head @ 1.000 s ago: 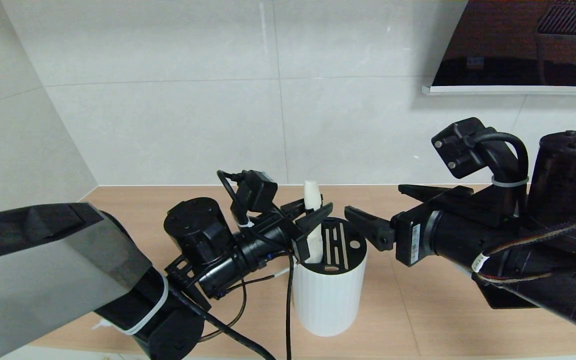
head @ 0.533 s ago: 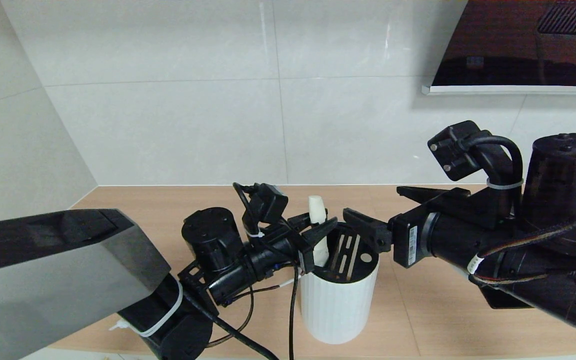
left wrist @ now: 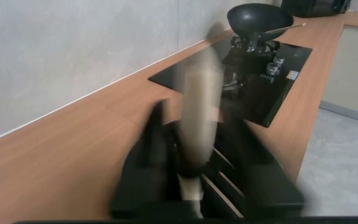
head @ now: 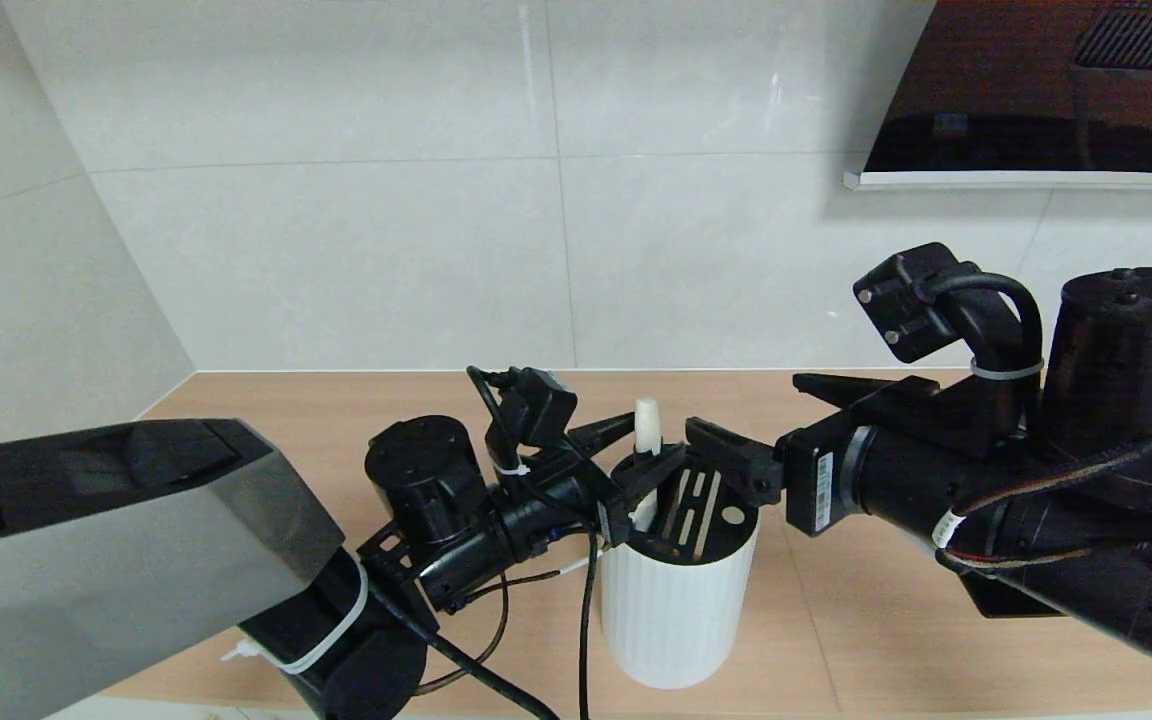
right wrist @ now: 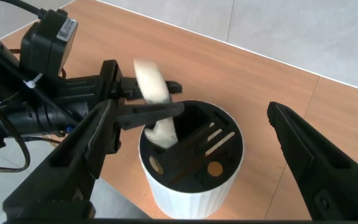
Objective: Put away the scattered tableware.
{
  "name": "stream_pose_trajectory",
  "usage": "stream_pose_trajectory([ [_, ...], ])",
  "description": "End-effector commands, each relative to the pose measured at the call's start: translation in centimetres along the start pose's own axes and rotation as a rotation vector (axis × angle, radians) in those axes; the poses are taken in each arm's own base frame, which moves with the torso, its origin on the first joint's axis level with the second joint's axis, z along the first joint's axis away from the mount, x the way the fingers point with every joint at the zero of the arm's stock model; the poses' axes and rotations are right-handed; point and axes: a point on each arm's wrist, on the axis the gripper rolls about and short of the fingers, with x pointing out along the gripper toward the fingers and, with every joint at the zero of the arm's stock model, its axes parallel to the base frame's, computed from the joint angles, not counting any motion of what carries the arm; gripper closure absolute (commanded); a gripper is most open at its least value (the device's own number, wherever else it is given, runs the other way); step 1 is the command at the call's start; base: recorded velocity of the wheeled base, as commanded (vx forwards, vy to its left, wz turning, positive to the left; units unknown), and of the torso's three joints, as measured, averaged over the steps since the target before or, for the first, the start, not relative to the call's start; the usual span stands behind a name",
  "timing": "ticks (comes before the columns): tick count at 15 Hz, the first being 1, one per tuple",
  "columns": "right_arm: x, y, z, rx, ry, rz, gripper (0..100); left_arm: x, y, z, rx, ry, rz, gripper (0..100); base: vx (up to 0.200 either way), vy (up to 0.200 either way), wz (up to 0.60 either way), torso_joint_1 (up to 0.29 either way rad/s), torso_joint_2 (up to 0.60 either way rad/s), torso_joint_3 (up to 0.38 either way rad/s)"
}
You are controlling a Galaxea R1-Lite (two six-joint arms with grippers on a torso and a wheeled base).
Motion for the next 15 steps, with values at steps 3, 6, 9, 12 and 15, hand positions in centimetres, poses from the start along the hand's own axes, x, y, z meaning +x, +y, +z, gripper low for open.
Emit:
stream_pose_trajectory([
  [3,0.0,0.0,0.0,0.0,0.0,0.0,0,-0.1,0.0,0.4,-0.003,-0.01,0.0,0,0.0,0.0,0.0,0.0,0.0,0.0],
  [6,0.0,0.0,0.0,0.0,0.0,0.0,0,-0.1,-0.1,0.6,-0.001,-0.016,-0.001,0,0.0,0.0,0.0,0.0,0.0,0.0],
  [9,-0.1,-0.3,0.2,0.006,-0.009,-0.008,0,-1.3,-0.6,4.9,-0.007,-0.129,0.056,0,0.0,0.0,0.0,0.0,0.0,0.0],
  [12,-0.3,-2.1,0.6,0.014,-0.026,-0.071,0,-5.2,-2.2,11.3,-0.06,-0.291,0.046,0,0.0,0.0,0.0,0.0,0.0,0.0],
  [15,-3.7,-4.3,1.7,0.027,-0.096,-0.133,0,-9.6,-3.2,13.8,-0.031,-0.35,0.06,0,0.0,0.0,0.0,0.0,0.0,0.0],
])
